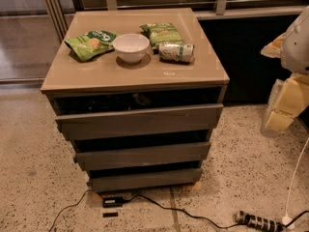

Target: Open bottom drawer

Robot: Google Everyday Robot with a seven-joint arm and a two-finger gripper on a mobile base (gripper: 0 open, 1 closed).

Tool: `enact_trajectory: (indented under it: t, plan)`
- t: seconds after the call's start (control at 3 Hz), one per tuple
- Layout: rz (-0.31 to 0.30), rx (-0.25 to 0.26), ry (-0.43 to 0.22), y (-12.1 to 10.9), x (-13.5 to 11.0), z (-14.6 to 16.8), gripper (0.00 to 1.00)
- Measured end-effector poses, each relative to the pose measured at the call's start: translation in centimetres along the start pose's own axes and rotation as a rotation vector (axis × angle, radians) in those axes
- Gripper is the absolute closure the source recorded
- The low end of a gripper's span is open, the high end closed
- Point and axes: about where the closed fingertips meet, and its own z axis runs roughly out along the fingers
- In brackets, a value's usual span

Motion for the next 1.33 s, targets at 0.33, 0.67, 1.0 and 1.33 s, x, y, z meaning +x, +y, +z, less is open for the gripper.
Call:
enact_trajectory:
  t: [0.33, 0.67, 1.0, 1.33]
  plan:
    - [0.067, -0.061, -0.049, 3.0, -0.7, 3.5, 0.00]
    - [0.109, -0.099, -0.073, 5.2, -1.1, 6.9, 0.00]
    - [0.153, -0.085, -0.082, 7.7, -1.2, 11.0, 0.00]
    - [0.193, -0.047, -0.103, 9.7, -1.6, 17.6, 0.00]
